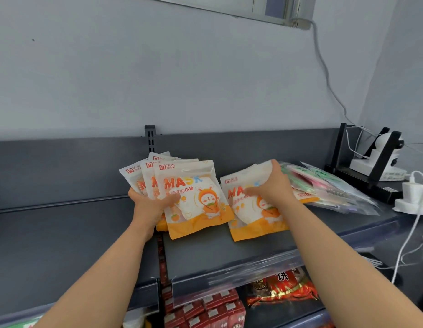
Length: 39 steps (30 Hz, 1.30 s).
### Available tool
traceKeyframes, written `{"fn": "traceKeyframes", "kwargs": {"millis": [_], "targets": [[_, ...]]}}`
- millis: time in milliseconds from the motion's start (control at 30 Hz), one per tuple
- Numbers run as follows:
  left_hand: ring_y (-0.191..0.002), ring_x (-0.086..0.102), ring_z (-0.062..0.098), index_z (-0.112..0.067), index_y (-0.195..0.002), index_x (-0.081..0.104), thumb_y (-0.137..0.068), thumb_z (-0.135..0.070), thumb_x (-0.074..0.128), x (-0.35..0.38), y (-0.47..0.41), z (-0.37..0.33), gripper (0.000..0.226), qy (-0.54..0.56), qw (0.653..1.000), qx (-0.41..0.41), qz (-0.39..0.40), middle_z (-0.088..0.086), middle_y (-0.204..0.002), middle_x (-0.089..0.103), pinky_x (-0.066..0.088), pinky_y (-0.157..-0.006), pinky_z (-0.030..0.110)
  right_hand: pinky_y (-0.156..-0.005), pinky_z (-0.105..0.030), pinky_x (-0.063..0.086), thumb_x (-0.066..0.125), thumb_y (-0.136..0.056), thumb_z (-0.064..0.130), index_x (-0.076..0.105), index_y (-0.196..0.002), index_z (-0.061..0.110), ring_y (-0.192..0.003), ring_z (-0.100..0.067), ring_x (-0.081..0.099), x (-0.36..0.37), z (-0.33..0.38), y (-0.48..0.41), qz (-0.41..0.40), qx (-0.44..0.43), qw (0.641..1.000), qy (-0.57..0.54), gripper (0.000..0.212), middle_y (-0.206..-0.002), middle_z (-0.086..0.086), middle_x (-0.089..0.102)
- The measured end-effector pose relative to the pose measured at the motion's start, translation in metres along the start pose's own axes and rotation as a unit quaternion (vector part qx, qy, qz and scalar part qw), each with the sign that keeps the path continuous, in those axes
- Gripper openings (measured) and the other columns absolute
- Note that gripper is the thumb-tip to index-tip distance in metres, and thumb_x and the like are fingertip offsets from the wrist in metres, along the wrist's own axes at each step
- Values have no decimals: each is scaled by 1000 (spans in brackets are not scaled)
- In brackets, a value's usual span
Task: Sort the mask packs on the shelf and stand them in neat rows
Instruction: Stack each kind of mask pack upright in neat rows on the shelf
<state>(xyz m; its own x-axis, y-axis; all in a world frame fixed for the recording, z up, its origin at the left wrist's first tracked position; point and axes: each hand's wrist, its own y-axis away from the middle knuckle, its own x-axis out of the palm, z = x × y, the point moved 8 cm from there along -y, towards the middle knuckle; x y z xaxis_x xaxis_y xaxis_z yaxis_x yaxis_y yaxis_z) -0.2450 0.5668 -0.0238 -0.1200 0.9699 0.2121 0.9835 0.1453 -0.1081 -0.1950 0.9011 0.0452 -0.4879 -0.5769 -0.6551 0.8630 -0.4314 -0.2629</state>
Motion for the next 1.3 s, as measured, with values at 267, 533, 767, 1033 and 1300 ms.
{"fn": "traceKeyframes", "kwargs": {"millis": [267,533,767,1033,1300], "targets": [[-107,60,17,-26,-136,17,-70,-3,84,4,4,-3,97,-4,1000,12,-5,-2,-121,55,54,-88,44,-89,-44,56,91,-60,30,13,-150,33,-119,-21,56,-32,22,3,-30,-53,983,-170,119,-141,1,48],[-101,60,12,-29,-129,18,-70,-4,85,5,6,-5,93,-17,1000,19,-2,-7,-112,55,53,-88,43,-74,-38,61,88,-67,19,55,-123,20,-88,-16,73,-13,33,2,69,-46,960,-267,65,-107,-1,72],[-105,61,14,-27,-129,19,-70,-7,85,9,7,-2,91,-20,999,23,10,-4,-116,56,54,-92,47,-80,-41,60,87,-63,42,64,-107,18,-86,-19,73,70,9,4,115,69,962,-239,55,-97,-1,75],[-111,59,15,-31,-138,13,-62,-16,90,21,7,-8,110,-33,998,18,43,-4,-125,55,53,-93,46,-82,-42,60,75,-47,76,48,-129,30,-102,-16,68,117,18,-6,133,35,959,-250,98,-116,6,67],[-113,57,19,-26,-144,8,-68,-5,86,24,-4,-5,111,-52,998,-12,39,-8,-116,54,53,-89,41,-85,-41,59,72,-80,46,47,-132,26,-102,-15,70,130,55,0,222,-38,919,-322,61,-119,3,68]]}}
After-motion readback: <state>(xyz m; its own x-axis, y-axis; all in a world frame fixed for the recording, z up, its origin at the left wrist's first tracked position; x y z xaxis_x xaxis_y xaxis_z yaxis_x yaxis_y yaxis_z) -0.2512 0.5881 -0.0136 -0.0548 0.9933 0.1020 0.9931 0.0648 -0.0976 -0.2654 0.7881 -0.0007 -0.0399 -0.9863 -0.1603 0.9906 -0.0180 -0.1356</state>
